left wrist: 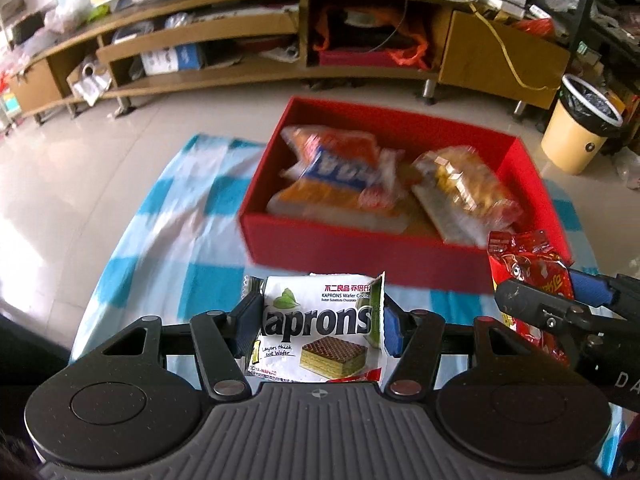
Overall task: Organize snacks
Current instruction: 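Carry the Aprons packet and red chip bag over the red box with both tools, then open both tools to release the Aprons packet and chip bag into the box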
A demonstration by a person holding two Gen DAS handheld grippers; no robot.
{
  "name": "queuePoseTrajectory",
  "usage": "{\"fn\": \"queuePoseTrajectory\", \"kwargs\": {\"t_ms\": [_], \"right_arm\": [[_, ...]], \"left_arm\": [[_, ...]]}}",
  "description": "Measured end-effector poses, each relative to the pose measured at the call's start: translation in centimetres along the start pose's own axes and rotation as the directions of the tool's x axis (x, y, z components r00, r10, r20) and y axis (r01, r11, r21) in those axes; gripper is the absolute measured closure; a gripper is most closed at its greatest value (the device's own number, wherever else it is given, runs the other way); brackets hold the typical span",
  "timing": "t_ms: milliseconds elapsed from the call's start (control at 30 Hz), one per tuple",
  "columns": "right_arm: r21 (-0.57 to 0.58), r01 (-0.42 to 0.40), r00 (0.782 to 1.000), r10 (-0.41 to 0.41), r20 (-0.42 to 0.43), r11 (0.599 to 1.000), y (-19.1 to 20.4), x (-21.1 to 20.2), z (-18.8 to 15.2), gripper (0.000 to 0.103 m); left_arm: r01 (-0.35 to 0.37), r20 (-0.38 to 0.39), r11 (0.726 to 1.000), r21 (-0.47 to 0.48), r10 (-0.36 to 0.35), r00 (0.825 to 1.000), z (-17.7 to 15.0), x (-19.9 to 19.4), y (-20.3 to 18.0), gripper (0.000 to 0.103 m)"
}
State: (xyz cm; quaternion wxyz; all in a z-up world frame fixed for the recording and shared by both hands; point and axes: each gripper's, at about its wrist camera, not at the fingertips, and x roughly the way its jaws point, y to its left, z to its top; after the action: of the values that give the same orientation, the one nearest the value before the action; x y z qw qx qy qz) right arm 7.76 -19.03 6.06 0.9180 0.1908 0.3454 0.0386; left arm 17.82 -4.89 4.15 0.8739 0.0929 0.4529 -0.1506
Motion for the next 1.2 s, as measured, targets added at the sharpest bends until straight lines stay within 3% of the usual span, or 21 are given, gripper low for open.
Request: {"fn": "queuePoseTrajectory", "kwargs": {"t_ms": [333, 500, 1200], "right_arm": [[0.048, 0.042, 0.996, -0.045, 0.074, 0.998, -2.5, 0.4, 3.2, 0.05], [0.064, 0.067, 0.994, -0.073, 0.087, 0.996, -3.9, 1.3, 4.5, 0.05], [0.046, 0.118, 0.991, -0.121, 0.053, 0.992, -5.8, 5.7, 5.9, 0.05]], "left_arm": [[-0.018, 0.077, 0.999, 0.042, 0.014, 0.997, 4.1, 1.1, -3.5, 0.036], [-0.021, 0.08, 0.998, 0.055, 0.017, 0.997, 5.3, 2.5, -4.8, 0.036], [-0.077, 0.098, 0.992, 0.098, 0.067, 0.993, 7.6, 5.8, -6.2, 0.036]]}}
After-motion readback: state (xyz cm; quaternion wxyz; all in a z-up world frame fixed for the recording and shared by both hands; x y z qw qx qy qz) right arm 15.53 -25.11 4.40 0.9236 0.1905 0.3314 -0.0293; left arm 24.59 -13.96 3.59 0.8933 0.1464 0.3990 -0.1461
